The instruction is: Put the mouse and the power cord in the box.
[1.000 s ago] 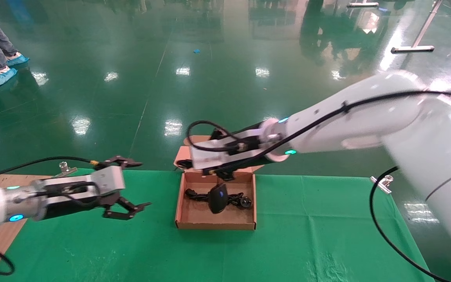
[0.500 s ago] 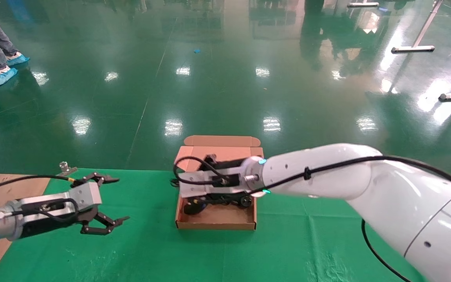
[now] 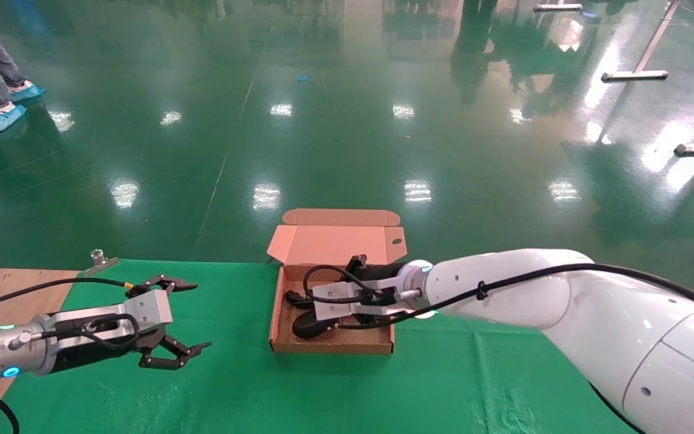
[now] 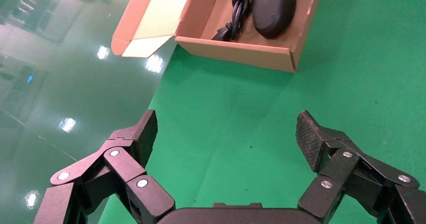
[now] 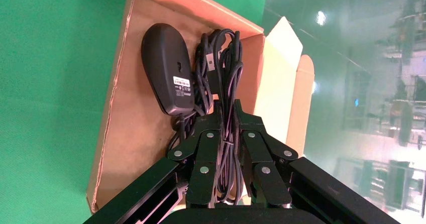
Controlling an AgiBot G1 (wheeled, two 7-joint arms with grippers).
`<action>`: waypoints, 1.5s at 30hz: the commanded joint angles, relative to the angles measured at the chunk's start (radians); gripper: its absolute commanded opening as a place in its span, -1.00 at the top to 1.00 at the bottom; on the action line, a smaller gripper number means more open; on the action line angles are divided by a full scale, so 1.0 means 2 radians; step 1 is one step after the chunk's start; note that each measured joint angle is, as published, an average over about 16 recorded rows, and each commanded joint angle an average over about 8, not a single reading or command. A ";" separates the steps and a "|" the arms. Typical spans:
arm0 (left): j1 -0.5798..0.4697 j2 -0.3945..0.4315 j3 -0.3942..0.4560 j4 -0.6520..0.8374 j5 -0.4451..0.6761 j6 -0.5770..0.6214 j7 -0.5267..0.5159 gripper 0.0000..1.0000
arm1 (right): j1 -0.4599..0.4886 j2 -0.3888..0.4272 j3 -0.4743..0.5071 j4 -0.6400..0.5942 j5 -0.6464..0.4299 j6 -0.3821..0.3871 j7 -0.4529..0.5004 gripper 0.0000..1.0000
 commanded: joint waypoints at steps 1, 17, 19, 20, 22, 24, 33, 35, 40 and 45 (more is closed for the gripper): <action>-0.001 0.002 -0.001 0.007 -0.001 0.003 0.003 -1.00 | -0.002 0.000 -0.006 -0.001 0.001 0.005 -0.005 -1.00; -0.001 0.001 0.000 0.001 0.000 0.001 0.001 -1.00 | -0.001 0.000 0.000 -0.001 -0.001 0.001 -0.002 -1.00; -0.001 0.000 0.000 0.000 0.000 0.001 0.001 -1.00 | -0.001 0.000 0.001 -0.001 -0.001 0.000 -0.001 -1.00; -0.001 0.000 0.000 0.000 0.000 0.001 0.001 -1.00 | -0.001 0.001 0.001 0.000 0.000 -0.001 -0.001 -1.00; -0.001 0.000 0.000 0.000 0.000 0.001 0.001 -1.00 | -0.002 0.002 0.004 0.001 0.001 -0.003 0.000 -1.00; 0.000 -0.001 -0.002 -0.004 0.000 0.002 -0.002 -1.00 | -0.004 0.006 0.010 0.004 0.005 -0.008 0.002 -1.00; 0.024 -0.019 -0.039 -0.067 -0.011 0.026 -0.059 -1.00 | -0.041 0.053 0.080 0.044 0.049 -0.065 0.022 -1.00; 0.031 -0.024 -0.050 -0.085 -0.014 0.033 -0.076 -1.00 | -0.051 0.066 0.098 0.054 0.061 -0.080 0.027 -1.00; 0.048 -0.037 -0.077 -0.131 -0.022 0.050 -0.117 -1.00 | -0.076 0.098 0.146 0.081 0.091 -0.118 0.041 -1.00; 0.065 -0.050 -0.104 -0.176 -0.030 0.067 -0.158 -1.00 | -0.100 0.129 0.193 0.108 0.121 -0.156 0.055 -1.00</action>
